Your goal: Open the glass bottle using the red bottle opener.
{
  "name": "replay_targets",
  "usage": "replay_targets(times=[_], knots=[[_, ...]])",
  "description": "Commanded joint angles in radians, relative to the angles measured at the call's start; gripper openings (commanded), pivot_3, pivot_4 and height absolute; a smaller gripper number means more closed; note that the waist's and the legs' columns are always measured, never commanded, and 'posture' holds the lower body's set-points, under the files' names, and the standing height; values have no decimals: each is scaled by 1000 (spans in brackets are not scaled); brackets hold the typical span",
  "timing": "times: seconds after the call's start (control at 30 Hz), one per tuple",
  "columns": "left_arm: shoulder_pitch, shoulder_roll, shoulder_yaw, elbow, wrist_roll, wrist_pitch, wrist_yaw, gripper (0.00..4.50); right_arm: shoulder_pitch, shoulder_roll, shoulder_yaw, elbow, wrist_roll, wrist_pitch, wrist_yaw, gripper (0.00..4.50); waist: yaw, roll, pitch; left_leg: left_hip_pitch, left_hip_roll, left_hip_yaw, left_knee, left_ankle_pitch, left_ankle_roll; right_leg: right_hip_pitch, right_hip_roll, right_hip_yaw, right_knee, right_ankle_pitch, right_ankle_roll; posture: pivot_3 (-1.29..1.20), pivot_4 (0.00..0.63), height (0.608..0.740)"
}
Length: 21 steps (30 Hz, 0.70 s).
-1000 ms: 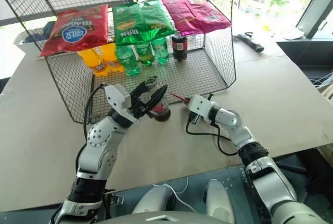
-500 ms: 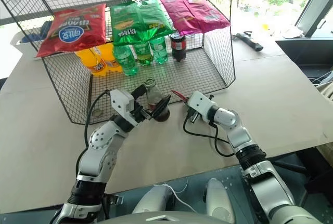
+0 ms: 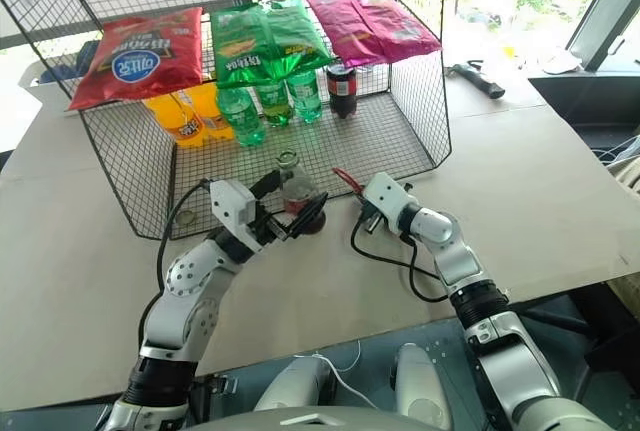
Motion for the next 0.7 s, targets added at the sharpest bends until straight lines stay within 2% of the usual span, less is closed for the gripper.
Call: replay_targets(times=[0.03,0.33,0.4,0.43,0.63,0.7], knots=[[14,14,19,-57,-17,-1,-2,4309,29,34,-23,-41,61,73,14,0,0,0,0,0,0,0,0,0,0,-1,0,0,0,0,0,0,150,739],[145,82,64,-206,-91,54,-27,4309,57,60,-79,-147,165,282,35,0,-1,1,1,-5,1,1,-4,0,0,-7,0,1,-1,0,0,0,150,739],[186,100,80,-246,-105,68,-26,4500,53,51,-87,-163,168,306,27,898,0,1,1,-5,1,1,-4,0,0,-7,0,1,-1,0,0,0,150,739],[218,108,99,-270,-116,75,-20,4500,58,49,-97,-180,185,318,34,1190,0,1,1,-5,1,1,-4,0,0,-7,0,1,-1,0,0,0,150,739],[378,118,200,-325,-130,98,29,4500,123,3,-135,-287,245,358,56,3815,7,2,2,-5,2,1,-5,0,0,-7,-1,1,-2,0,0,0,150,739],[449,108,239,-319,-120,100,57,4500,179,-50,-159,-340,262,365,78,4480,8,1,2,-6,1,1,-5,0,0,-7,-1,0,-2,0,0,0,150,739]])
